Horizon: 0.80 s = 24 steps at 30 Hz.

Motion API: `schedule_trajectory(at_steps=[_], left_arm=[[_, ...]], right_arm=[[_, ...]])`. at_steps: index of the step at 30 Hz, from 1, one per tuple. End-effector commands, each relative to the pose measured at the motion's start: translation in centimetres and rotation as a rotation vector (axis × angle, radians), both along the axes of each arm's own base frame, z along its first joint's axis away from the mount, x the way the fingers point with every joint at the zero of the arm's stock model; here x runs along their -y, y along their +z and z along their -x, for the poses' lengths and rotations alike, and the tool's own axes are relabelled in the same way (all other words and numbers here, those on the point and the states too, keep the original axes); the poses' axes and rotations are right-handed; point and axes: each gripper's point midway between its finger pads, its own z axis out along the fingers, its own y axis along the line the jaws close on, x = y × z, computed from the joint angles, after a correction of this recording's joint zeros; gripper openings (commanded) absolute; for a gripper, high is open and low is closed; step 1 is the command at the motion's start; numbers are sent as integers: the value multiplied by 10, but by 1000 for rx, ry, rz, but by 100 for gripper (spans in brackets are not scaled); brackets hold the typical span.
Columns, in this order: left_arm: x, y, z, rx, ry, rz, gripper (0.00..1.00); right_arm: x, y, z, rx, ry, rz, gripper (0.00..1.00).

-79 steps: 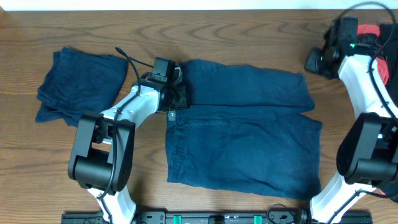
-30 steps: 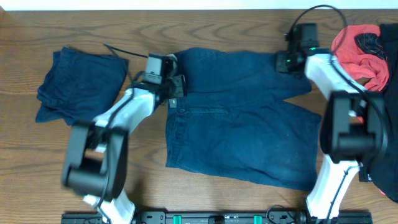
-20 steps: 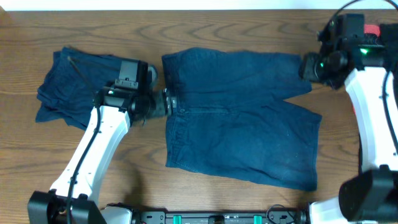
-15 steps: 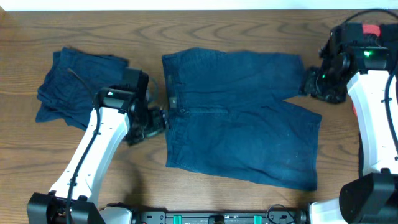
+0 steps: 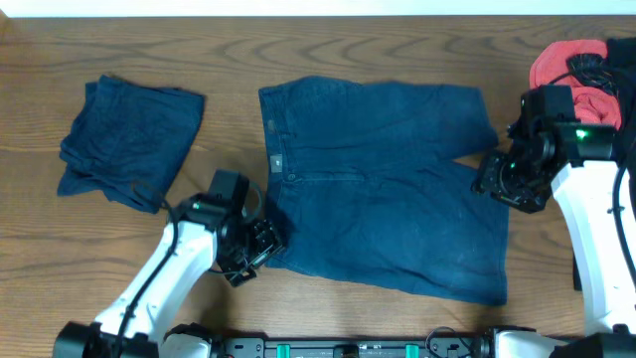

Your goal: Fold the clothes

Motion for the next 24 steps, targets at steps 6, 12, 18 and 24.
schedule_trajectory(at_steps=[6, 12, 18, 24], left_arm=[[5, -19, 3, -6, 194, 53, 68], [6, -30, 0, 28, 215, 68, 33], [8, -28, -10, 73, 209, 85, 6], [14, -19, -27, 157, 195, 118, 6]], right_arm=[[-5, -13, 12, -44, -12, -18, 55], [-14, -13, 16, -70, -78, -76, 57], [-27, -24, 42, -221, -350, -163, 62], [-30, -56, 85, -389, -560, -149, 61]])
